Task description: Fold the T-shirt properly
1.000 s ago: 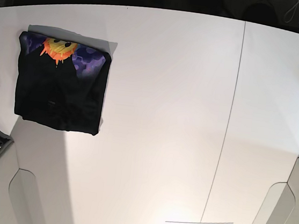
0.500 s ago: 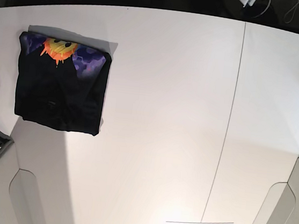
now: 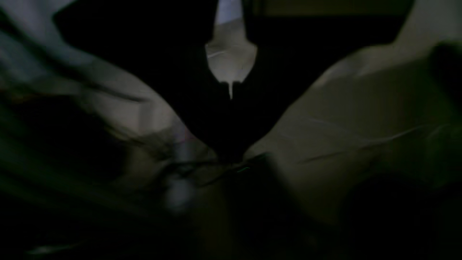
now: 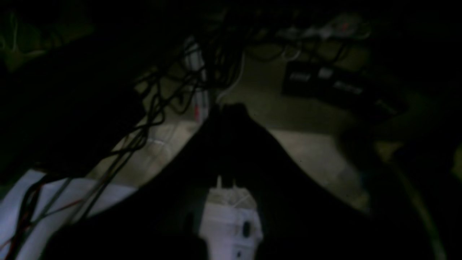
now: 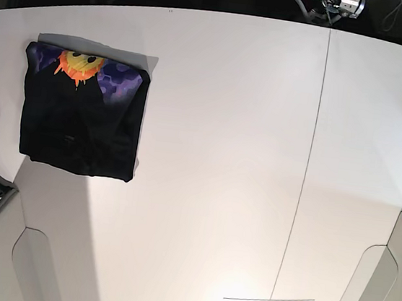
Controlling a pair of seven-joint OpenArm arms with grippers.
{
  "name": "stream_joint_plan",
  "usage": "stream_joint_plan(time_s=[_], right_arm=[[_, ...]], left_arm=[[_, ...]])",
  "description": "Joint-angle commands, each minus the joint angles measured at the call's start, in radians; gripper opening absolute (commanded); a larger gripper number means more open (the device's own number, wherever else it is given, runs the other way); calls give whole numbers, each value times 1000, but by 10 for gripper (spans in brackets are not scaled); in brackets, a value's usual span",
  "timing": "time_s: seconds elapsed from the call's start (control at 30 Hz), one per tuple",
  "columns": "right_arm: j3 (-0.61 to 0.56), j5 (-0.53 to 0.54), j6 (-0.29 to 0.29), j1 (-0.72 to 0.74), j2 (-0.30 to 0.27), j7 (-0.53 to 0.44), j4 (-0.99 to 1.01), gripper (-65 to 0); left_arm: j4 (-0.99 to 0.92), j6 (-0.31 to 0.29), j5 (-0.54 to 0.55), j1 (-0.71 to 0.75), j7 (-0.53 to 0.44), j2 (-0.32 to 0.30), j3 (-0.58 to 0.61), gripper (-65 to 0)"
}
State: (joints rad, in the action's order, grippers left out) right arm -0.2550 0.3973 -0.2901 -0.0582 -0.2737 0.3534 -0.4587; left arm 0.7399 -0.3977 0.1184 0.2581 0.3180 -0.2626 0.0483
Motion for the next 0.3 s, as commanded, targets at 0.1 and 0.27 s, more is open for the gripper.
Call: stream_joint_plan(time_s=[0.1, 0.27], right_arm=[[0, 4, 26, 2, -11, -1, -4, -650], [0, 47, 25, -6, -11, -1, -4, -650]], left_arm=[[5, -3, 4, -29, 0, -37, -2, -650], [5, -3, 4, -31, -1, -39, -2, -650]])
